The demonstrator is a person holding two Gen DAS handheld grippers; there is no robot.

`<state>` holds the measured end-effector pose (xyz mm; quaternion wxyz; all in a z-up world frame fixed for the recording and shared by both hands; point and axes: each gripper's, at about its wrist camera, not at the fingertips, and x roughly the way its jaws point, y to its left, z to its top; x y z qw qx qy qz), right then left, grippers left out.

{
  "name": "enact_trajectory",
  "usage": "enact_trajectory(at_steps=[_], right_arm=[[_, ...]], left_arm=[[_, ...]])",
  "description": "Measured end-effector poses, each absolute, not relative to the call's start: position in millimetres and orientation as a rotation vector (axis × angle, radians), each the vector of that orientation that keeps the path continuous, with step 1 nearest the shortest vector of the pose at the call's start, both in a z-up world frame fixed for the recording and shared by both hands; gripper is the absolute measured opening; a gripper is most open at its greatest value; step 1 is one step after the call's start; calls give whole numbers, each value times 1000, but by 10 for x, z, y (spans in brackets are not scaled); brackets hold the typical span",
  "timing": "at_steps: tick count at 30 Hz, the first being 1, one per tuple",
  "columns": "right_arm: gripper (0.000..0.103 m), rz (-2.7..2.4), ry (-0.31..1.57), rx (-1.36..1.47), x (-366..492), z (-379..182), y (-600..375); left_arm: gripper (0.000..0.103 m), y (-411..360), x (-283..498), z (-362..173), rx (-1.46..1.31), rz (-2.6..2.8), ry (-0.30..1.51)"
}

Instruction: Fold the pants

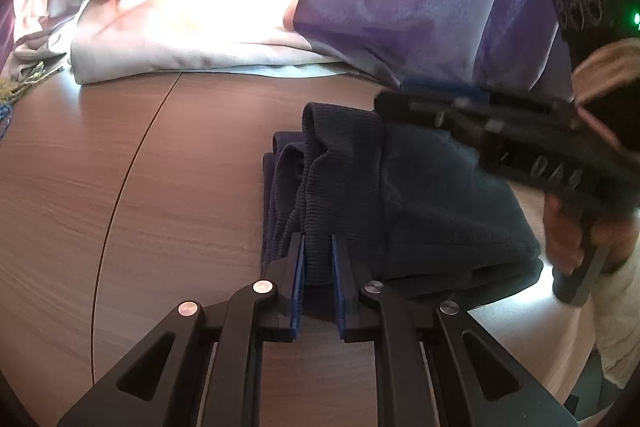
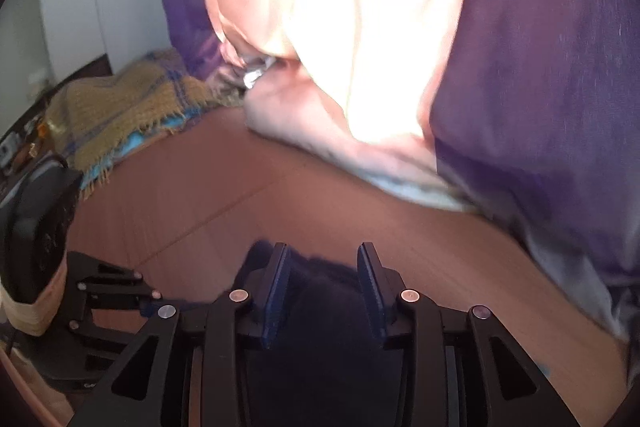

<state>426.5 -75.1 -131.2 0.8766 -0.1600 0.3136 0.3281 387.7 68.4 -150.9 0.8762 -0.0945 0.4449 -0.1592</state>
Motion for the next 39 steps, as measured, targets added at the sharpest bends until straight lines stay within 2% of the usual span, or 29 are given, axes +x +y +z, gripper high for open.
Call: enact_trajectory(at_steps=[6,10,12,14,15,16,20,23,29,33,39], right_arm=[[36,579,753,-298,4363,-1629,-685],[37,553,748,-284,4376,-1654,-662],[39,544,718,-243,4283,-1536,-735],[52,516,631,-190,4083,-1333,-895],[65,476,569,-162,3942,-1219,-1007],[74,437,533,-147,3849,-1160,-1063],[85,212,389,-55,3417,-991,-1440],[86,50,354,-45,3263,-1006,-1676],[86,-93,457,25,3440,-1213,-2050],[86,-94,540,95,3617,-1435,-2195],[86,-72,607,111,3731,-1709,-2248]], left_arm=[[15,617,3856,-1517,-140,-311,926],[20,661,3847,-1496,-154,-318,928],[28,713,3764,-1392,-166,-303,888],[48,738,3636,-1207,-142,-267,799],[51,736,3597,-1141,-131,-255,768],[54,730,3551,-1066,-124,-237,733],[58,679,3536,-1002,-125,-248,717],[65,615,3645,-1041,-92,-221,735],[66,511,3819,-1199,-42,-218,793],[70,513,3938,-1245,-93,-260,807],[70,451,4160,-1440,-108,-250,856]])
